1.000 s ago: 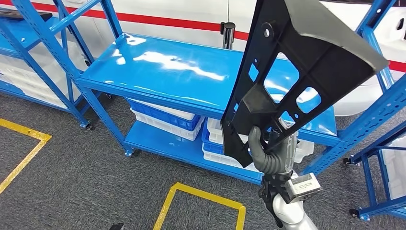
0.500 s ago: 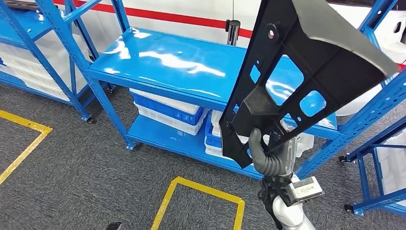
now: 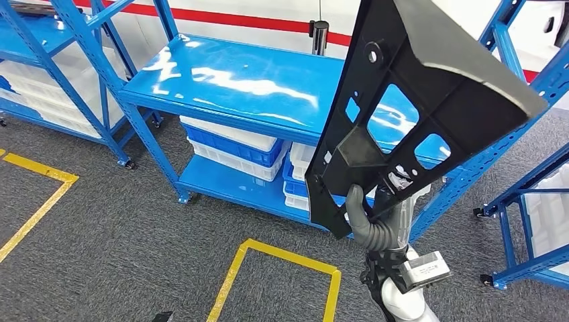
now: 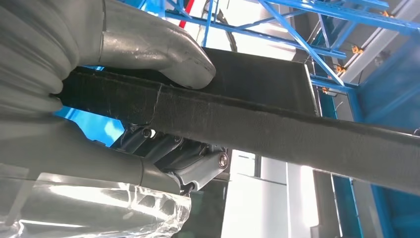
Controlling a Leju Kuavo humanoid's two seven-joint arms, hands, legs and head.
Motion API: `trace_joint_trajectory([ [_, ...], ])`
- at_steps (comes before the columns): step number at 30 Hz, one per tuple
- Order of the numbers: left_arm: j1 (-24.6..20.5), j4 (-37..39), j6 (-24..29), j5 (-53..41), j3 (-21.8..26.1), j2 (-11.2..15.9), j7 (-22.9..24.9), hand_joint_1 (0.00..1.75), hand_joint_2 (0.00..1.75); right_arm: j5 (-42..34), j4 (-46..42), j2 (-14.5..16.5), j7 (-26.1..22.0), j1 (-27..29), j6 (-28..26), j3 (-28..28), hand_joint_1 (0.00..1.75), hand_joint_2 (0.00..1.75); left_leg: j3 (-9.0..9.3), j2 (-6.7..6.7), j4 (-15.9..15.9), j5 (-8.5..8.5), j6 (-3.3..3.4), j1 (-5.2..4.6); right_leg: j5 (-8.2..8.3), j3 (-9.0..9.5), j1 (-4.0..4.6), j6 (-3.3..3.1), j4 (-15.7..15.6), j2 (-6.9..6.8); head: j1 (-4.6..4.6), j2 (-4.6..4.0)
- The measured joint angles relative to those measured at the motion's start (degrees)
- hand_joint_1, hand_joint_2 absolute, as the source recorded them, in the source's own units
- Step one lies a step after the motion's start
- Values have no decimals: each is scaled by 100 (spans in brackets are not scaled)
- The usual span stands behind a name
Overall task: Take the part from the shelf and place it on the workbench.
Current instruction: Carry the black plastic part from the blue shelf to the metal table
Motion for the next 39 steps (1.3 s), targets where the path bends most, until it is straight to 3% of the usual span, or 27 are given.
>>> trace_joint_trajectory([
  [2,61,-75,-14,26,52,-1,0,0,175,-82,19,12,4,3,53,1,175,175,-294,-20,802,-469,-65,23,57,-84,12,-25,19,-2,-17,0],
  [4,131,-153,-15,30,117,1,0,0,175,-165,53,15,4,14,102,2,175,175,-376,-25,1206,-623,-97,37,89,-170,20,-8,63,-1,-20,0],
  [5,164,-189,-9,31,148,3,0,0,175,-193,71,18,4,22,120,2,175,175,-245,-25,1063,-543,-97,43,96,-203,19,1,88,-1,-21,0],
  [8,236,-308,22,22,247,12,0,0,175,-232,99,42,5,32,163,4,175,175,462,-32,-52,-183,-40,49,115,-266,42,39,151,0,-18,0],
  [9,251,-341,33,11,275,14,0,0,175,-236,102,50,7,29,169,5,175,175,589,-37,-284,-130,-6,36,130,-286,57,65,163,-1,-15,0],
  [13,344,-450,63,-61,349,16,5,0,175,-249,107,66,17,58,186,17,175,175,566,-20,-425,-2,179,-11,161,-383,80,203,199,-2,-11,0],
  [14,362,-485,66,-76,365,15,8,0,175,-256,108,65,19,68,196,19,175,175,530,-4,-451,50,235,-5,56,-455,83,203,316,-2,2,0],
  [16,378,-546,86,-113,394,16,10,0,175,-267,110,59,19,85,222,20,175,175,421,20,-470,147,313,-9,-358,-704,79,142,887,-8,31,0],
  [18,398,-592,116,-147,417,19,11,0,175,-270,122,55,19,100,253,20,175,175,288,32,-466,237,342,-27,-732,-913,76,119,1590,-8,53,0],
  [19,410,-612,126,-161,426,18,12,0,175,-270,131,53,19,106,262,20,175,175,221,38,-463,285,340,-34,-788,-909,76,147,1749,-8,55,0],
  [20,419,-628,129,-170,433,17,13,0,175,-270,138,51,19,109,267,20,175,175,158,42,-461,335,331,-38,-751,-800,76,193,1701,-9,60,0],
  [22,426,-657,131,-180,447,16,13,0,175,-269,144,51,19,105,268,21,175,175,55,42,-455,434,297,-40,-537,-279,76,271,1030,-9,63,0],
  [24,428,-689,131,-192,457,16,14,0,175,-269,144,53,19,100,268,22,175,175,-8,38,-443,516,241,-63,-428,237,99,261,265,-5,61,0],
  [25,429,-702,131,-199,460,16,15,0,175,-268,144,53,17,99,267,22,175,175,-21,38,-435,550,211,-74,-426,341,108,229,77,1,62,0],
  [27,432,-718,129,-211,469,18,15,0,175,-259,150,53,16,105,265,22,175,175,-37,44,-437,610,145,-74,-397,303,110,149,25,13,57,0],
  [29,436,-725,125,-223,489,23,16,0,175,-216,163,54,17,105,261,25,175,175,-98,26,-336,487,77,-41,-324,245,65,37,7,7,49,0],
  [30,439,-726,121,-228,498,24,17,0,175,-182,171,58,17,106,256,30,175,175,-170,13,-148,285,38,-24,-275,208,41,-21,0,-4,36,0],
  [32,441,-720,114,-234,515,21,19,0,175,-99,196,67,16,111,236,47,175,175,-386,-15,550,-264,-39,9,-193,129,43,-79,7,-30,14,0],
  [33,442,-714,113,-235,523,20,19,0,175,-58,212,70,15,120,219,57,175,175,-481,-23,913,-448,-75,24,-159,96,50,-84,14,-48,8,0],
  [34,443,-706,111,-235,531,20,20,0,175,-23,229,71,15,133,201,66,175,175,-511,-27,1137,-512,-99,35,-131,67,56,-76,21,-68,9,0],
  [35,444,-700,109,-235,537,21,20,0,175,1,247,70,15,151,185,73,175,175,-441,-25,1151,-463,-110,45,-112,45,59,-65,31,-91,8,0],
  [36,445,-696,107,-235,542,21,21,0,175,21,264,70,14,167,172,80,175,175,-253,-12,933,-331,-109,55,-100,24,60,-53,41,-119,6,0],
  [39,432,-689,42,-248,551,28,22,0,175,86,299,71,9,185,148,95,175,175,465,186,-171,-16,-30,23,-88,-6,93,-21,68,-225,9,0],
])
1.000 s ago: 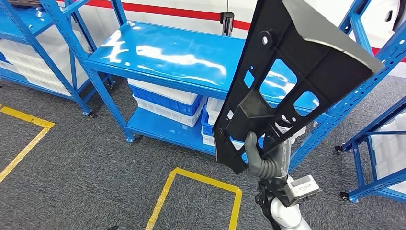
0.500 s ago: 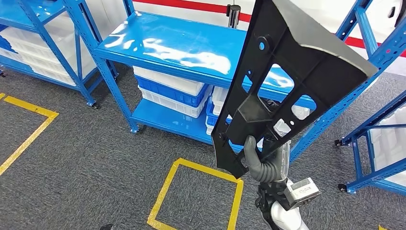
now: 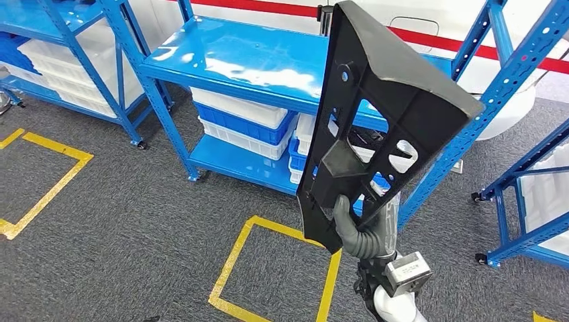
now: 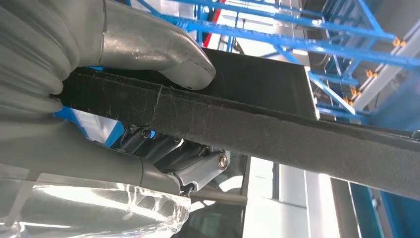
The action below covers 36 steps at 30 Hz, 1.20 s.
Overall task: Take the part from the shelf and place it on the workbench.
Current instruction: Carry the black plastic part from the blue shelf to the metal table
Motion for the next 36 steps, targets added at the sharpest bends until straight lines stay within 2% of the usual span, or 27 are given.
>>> trace_joint_trajectory([
  [1,-6,8,-36,-14,1,7,0,0,175,32,10,1,-2,2,-14,3,175,175,88,50,-178,7,40,-28,5,-12,18,19,4,-37,-2,0],
  [2,-11,19,-61,-31,1,19,1,0,175,63,20,2,-4,8,-33,7,175,175,88,54,-223,-10,81,-56,14,-26,31,45,3,-73,-4,0],
  [4,-13,38,-81,-68,0,42,10,0,175,115,36,2,-7,19,-75,17,175,175,60,-17,-279,29,171,-53,4,-48,45,109,21,-119,-13,0],
  [5,-17,44,-79,-82,1,51,16,0,175,131,40,1,-9,22,-91,23,175,175,57,-50,-310,59,218,-38,-53,-90,48,125,100,-88,-10,0],
  [7,-30,55,-53,-99,1,60,22,0,175,145,46,-11,-15,36,-114,33,175,175,42,-112,-360,118,299,-10,-324,-324,36,103,591,47,6,0],
  [9,-36,74,18,-127,1,67,22,0,175,161,59,-36,-27,100,-147,47,175,175,-6,-198,-357,148,328,-15,-649,-687,8,75,1383,142,21,0],
  [10,-31,86,69,-142,-1,68,24,0,175,174,68,-53,-37,148,-168,54,175,175,-25,-251,-355,162,327,-17,-723,-803,-7,97,1641,156,22,0],
  [11,-23,97,126,-156,-2,68,25,0,175,190,75,-72,-52,195,-186,60,175,175,-37,-308,-352,174,319,-16,-705,-814,-20,142,1690,165,27,0],
  [12,-16,108,175,-164,-4,67,27,0,175,206,80,-90,-69,233,-198,66,175,175,-41,-366,-349,186,305,-15,-590,-701,-37,203,1482,180,27,0],
  [13,-13,114,208,-169,-5,66,28,0,175,219,83,-104,-82,258,-202,71,175,175,-43,-422,-344,196,288,-13,-426,-509,-61,264,1105,224,30,0],
  [14,-15,118,237,-176,-6,66,28,0,175,229,84,-116,-92,275,-205,77,175,175,-55,-477,-325,201,262,-26,-272,-307,-86,307,674,325,33,0],
  [15,-20,120,270,-187,-7,66,28,0,175,235,84,-122,-99,287,-209,83,175,175,-73,-527,-306,206,232,-37,-154,-153,-104,321,334,404,27,0],
  [16,-24,122,316,-203,-7,67,28,0,175,240,85,-127,-104,301,-215,88,175,175,-98,-569,-289,213,198,-47,-92,-65,-111,316,136,468,23,0],
  [17,-23,125,371,-223,-9,68,28,0,175,243,85,-134,-110,316,-223,92,175,175,-126,-607,-275,225,160,-49,-68,-38,-101,291,63,493,21,0],
  [19,-10,136,483,-257,-16,72,28,0,175,249,85,-142,-120,330,-234,96,175,175,-174,-643,-255,244,96,-16,-30,-44,-103,225,77,411,19,0],
  [21,-6,152,546,-277,-28,75,28,0,175,256,85,-143,-128,322,-243,102,175,175,-291,-515,-14,84,45,7,8,-52,-126,133,71,320,-5,0],
  [23,-18,161,549,-289,-43,81,28,0,175,268,89,-141,-134,318,-257,109,175,175,-592,-339,656,-290,1,14,21,-66,-117,73,68,218,-35,0],
  [24,-22,164,541,-296,-50,85,28,0,175,276,95,-141,-136,318,-267,116,175,175,-771,-300,1050,-458,-20,22,21,-75,-104,63,68,161,-42,0],
  [25,-22,169,531,-303,-57,87,28,0,175,286,105,-141,-136,317,-275,126,175,175,-902,-280,1337,-552,-34,29,21,-83,-95,63,68,104,-41,0],
  [26,-20,175,523,-308,-67,89,28,0,175,295,116,-141,-136,316,-281,137,175,175,-940,-263,1433,-545,-42,37,20,-86,-90,63,69,47,-43,0],
  [27,-18,181,512,-309,-78,91,28,0,175,303,126,-141,-136,314,-285,148,175,175,-855,-238,1288,-434,-42,42,19,-85,-88,64,69,-12,-43,0],
  [28,-19,183,500,-309,-87,93,28,0,175,308,133,-140,-136,309,-287,155,175,175,-668,-181,950,-263,-34,46,18,-80,-88,65,69,-64,-44,0],
  [29,-23,181,479,-308,-96,94,28,0,175,312,137,-139,-135,298,-290,162,175,175,-438,-66,524,-101,-22,42,14,-76,-80,72,69,-114,-44,0],
  [31,-37,166,386,-307,-116,93,28,0,175,316,140,-139,-134,268,-294,174,175,175,-132,98,-73,72,30,6,-1,-81,-38,109,73,-197,-34,0],
  [32,-36,157,317,-307,-133,94,28,0,175,318,140,-139,-134,256,-296,181,175,175,-95,119,-176,75,60,-20,-8,-83,-17,136,72,-240,-25,0],
  [34,-16,145,186,-315,-174,98,28,0,175,320,140,-140,-134,248,-297,198,175,175,-113,10,-205,91,139,-49,-18,-78,0,205,65,-310,-14,0],
  [36,-6,142,135,-332,-215,101,39,0,175,306,140,-147,-138,262,-291,213,175,175,-104,-86,-249,138,233,-40,-136,-139,-3,240,226,-186,-7,0],
])
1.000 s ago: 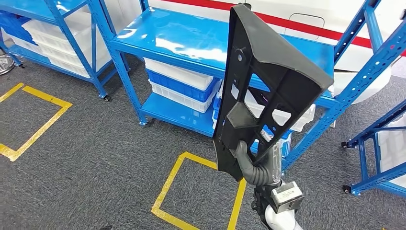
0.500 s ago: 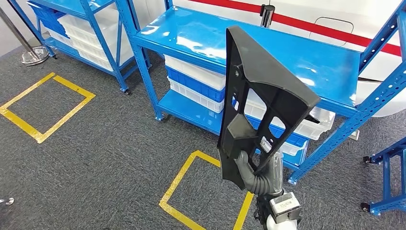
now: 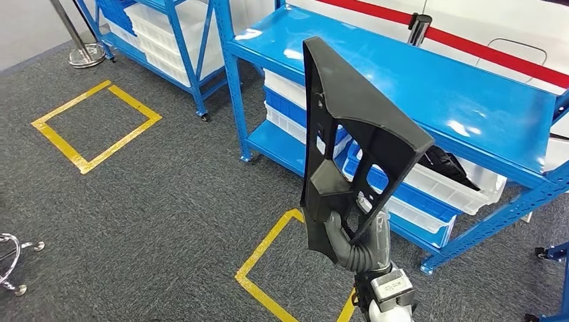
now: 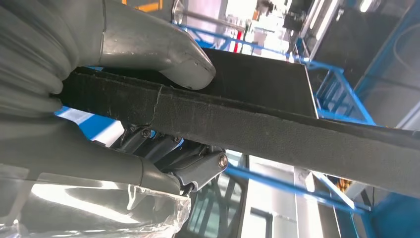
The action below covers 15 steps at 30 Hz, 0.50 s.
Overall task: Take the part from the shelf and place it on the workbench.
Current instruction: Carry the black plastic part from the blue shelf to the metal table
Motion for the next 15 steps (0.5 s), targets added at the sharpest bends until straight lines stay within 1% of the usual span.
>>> trace_joint_trajectory([
  [1,-9,1,10,-12,-27,-1,5,0,175,-19,2,-6,-3,19,11,4,175,175,3,-51,-18,25,41,13,-142,-109,-3,-14,250,118,14,0],
  [2,-22,5,34,-27,-58,-3,11,0,175,-40,7,-12,-6,45,28,8,175,175,-7,-103,-17,32,62,8,-315,-269,-14,-46,599,236,27,0],
  [3,-36,16,62,-42,-87,-4,11,0,175,-64,17,-16,-8,74,52,12,175,175,-18,-169,-15,38,78,4,-487,-458,-15,-74,1000,303,42,0],
  [4,-48,34,87,-53,-111,-6,11,0,175,-87,34,-18,-7,99,79,16,175,175,-27,-235,-14,41,85,-3,-601,-620,-16,-80,1331,333,54,0],
  [5,-56,59,101,-59,-131,-8,11,0,175,-107,52,-18,-4,115,105,21,175,175,-31,-305,-13,44,87,-9,-626,-701,-15,-62,1489,347,59,0],
  [6,-64,92,107,-62,-152,-11,11,0,175,-130,72,-15,-2,124,133,25,175,175,-30,-377,-11,47,88,-14,-553,-674,-14,-24,1421,363,65,0],
  [7,-70,120,96,-66,-178,-14,13,0,175,-151,86,-12,0,126,160,27,175,175,-24,-451,-8,50,85,-16,-396,-532,-14,20,1121,399,64,0],
  [8,-77,142,66,-74,-207,-16,16,0,175,-172,95,-9,1,125,183,28,175,175,-22,-524,-4,53,77,-16,-208,-329,-19,57,688,503,69,0],
  [9,-87,158,28,-86,-234,-17,20,0,175,-187,102,-5,1,125,202,28,175,175,-24,-593,7,56,62,-29,-54,-151,-18,66,293,608,70,0],
  [10,-98,165,-13,-97,-259,-15,23,0,175,-195,106,1,1,125,212,28,175,175,-34,-652,16,61,41,-39,48,-20,-17,55,15,686,73,0],
  [11,-106,173,-43,-106,-280,-11,24,0,175,-200,110,8,1,125,218,29,175,175,-52,-702,22,69,15,-47,92,38,-11,27,-117,734,72,0],
  [12,-110,185,-57,-111,-296,-6,24,0,175,-202,114,17,1,124,219,30,175,175,-70,-747,24,82,-16,-51,101,44,1,-7,-128,699,69,0],
  [13,-110,201,-63,-112,-308,6,24,0,175,-204,115,30,1,121,219,30,175,175,-91,-777,24,90,-45,-41,118,53,-16,-42,-134,645,68,0],
  [14,-106,217,-65,-112,-320,15,25,0,175,-206,115,45,1,116,219,30,175,175,-114,-729,51,74,-76,-34,134,57,-33,-74,-142,600,67,0],
  [15,-107,232,-67,-114,-334,24,29,0,175,-207,116,63,1,112,221,30,175,175,-166,-614,156,3,-108,-27,148,64,-53,-120,-154,547,53,0],
])
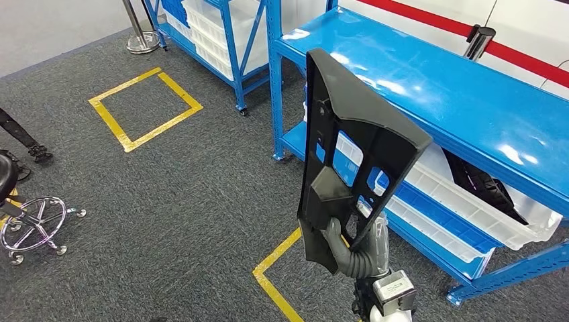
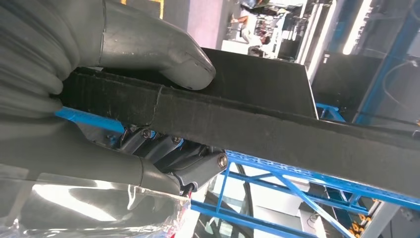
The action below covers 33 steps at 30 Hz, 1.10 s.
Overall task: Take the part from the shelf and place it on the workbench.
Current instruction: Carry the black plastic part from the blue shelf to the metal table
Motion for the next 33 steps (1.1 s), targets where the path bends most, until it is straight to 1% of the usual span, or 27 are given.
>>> trace_joint_trajectory([
  [2,-18,17,-11,-11,-37,9,10,0,175,-2,3,25,0,2,5,-1,175,175,-253,293,543,-307,-60,20,8,10,-8,-74,-15,-118,-26,0],
  [4,-39,40,-49,-35,-71,12,12,0,175,-12,20,33,-1,24,15,-1,175,175,-627,408,1292,-619,-114,56,2,4,8,-105,-15,-249,-41,0],
  [5,-42,56,-73,-50,-91,14,12,0,175,-18,34,39,-3,42,24,-1,175,175,-740,427,1504,-660,-134,74,-2,1,10,-107,-14,-314,-43,0],
  [6,-42,70,-92,-72,-117,17,12,0,175,-22,50,49,-8,64,36,0,175,175,-749,447,1504,-598,-149,92,-5,0,9,-108,-14,-374,-45,0],
  [7,-42,83,-100,-98,-151,24,13,0,175,-23,64,67,-18,90,46,0,175,175,-639,487,1279,-448,-157,108,-12,4,7,-105,-14,-433,-45,0],
  [8,-48,92,-99,-126,-189,34,14,0,175,-13,77,90,-34,119,51,0,175,175,-432,577,886,-257,-157,118,-23,13,7,-95,-13,-489,-46,0],
  [9,-63,99,-92,-155,-229,40,14,0,175,5,86,115,-52,147,42,0,175,175,-219,720,486,-117,-149,107,-39,23,27,-77,-10,-540,-50,0],
  [11,-114,121,-91,-212,-309,47,14,0,175,63,96,166,-82,197,-25,3,175,175,35,888,-4,9,-96,71,-73,41,75,-19,-9,-637,-34,0],
  [12,-143,143,-99,-230,-344,47,14,0,175,95,99,186,-92,222,-70,7,175,175,45,886,-47,-6,-63,43,-84,48,98,12,-15,-686,-25,0],
  [14,-182,195,-120,-241,-399,46,11,0,175,138,105,216,-110,270,-147,19,175,175,47,746,-78,17,19,31,-113,64,106,80,-11,-760,-11,0],
  [15,-195,214,-131,-234,-420,39,12,0,175,149,107,221,-120,294,-176,24,175,175,59,689,-101,36,69,35,-173,42,105,99,65,-691,-8,0],
  [16,-209,226,-142,-225,-436,33,14,0,175,155,108,220,-130,316,-199,26,175,175,71,630,-123,57,117,46,-282,-32,103,97,249,-568,1,0],
  [18,-246,241,-155,-211,-458,23,19,0,175,161,116,207,-143,369,-224,27,175,175,67,505,-137,82,181,53,-620,-365,83,42,958,-279,27,0],
  [19,-262,252,-156,-203,-463,22,18,0,175,160,126,197,-148,400,-228,27,175,175,58,430,-137,85,193,50,-768,-576,78,28,1365,-216,36,0],
  [20,-268,265,-148,-193,-466,17,16,0,175,147,140,179,-156,432,-231,29,175,175,52,349,-136,88,199,47,-845,-736,74,39,1654,-191,39,0],
  [21,-265,280,-131,-177,-467,9,15,0,175,119,155,155,-172,462,-233,34,175,175,50,268,-134,90,200,45,-826,-803,74,73,1739,-176,41,0],
  [22,-251,294,-103,-154,-467,-5,14,0,175,70,171,120,-197,492,-236,43,175,175,56,185,-132,92,198,44,-709,-746,73,124,1580,-159,40,0],
  [23,-231,304,-69,-129,-467,-23,14,0,175,4,185,77,-227,522,-238,57,175,175,64,104,-130,94,193,44,-533,-590,68,174,1225,-118,42,0],
  [24,-204,311,-34,-93,-466,-42,14,0,175,-72,200,30,-254,551,-238,79,175,175,69,31,-127,98,183,38,-350,-398,59,210,790,-5,47,0],
  [25,-174,313,2,-54,-464,-61,14,0,175,-146,214,-12,-274,583,-228,110,175,175,67,-42,-116,94,164,25,-193,-235,52,211,415,104,46,0],
  [27,-104,308,76,18,-455,-94,14,0,175,-255,245,-65,-286,623,-175,181,175,175,44,-156,-102,92,103,5,-53,-89,58,143,57,238,44,0],
  [28,-66,305,109,36,-451,-106,14,0,175,-282,256,-73,-283,626,-139,215,175,175,26,-208,-98,93,63,5,-31,-76,69,92,40,200,38,0],
  [29,-30,303,136,45,-447,-115,14,0,175,-298,264,-75,-273,617,-107,243,175,175,11,-229,-89,93,33,18,-18,-61,44,47,33,146,37,0],
  [30,1,301,155,46,-446,-122,15,0,175,-309,267,-73,-254,601,-77,268,175,175,-15,-155,-40,58,8,21,-4,-38,23,1,23,94,31,0],
  [31,18,300,168,46,-446,-130,16,0,175,-315,267,-69,-237,588,-53,286,175,175,-81,-19,103,-41,-17,24,9,-24,1,-49,9,30,12,0],
  [32,24,299,184,50,-446,-142,17,0,175,-312,267,-66,-216,580,-21,297,175,175,-194,146,356,-198,-40,32,14,-11,-14,-91,-2,-37,-2,0],
  [33,25,299,206,56,-446,-162,17,0,175,-289,267,-61,-197,575,20,300,175,175,-366,304,711,-396,-70,40,8,-6,9,-123,-3,-109,-17,0],
])
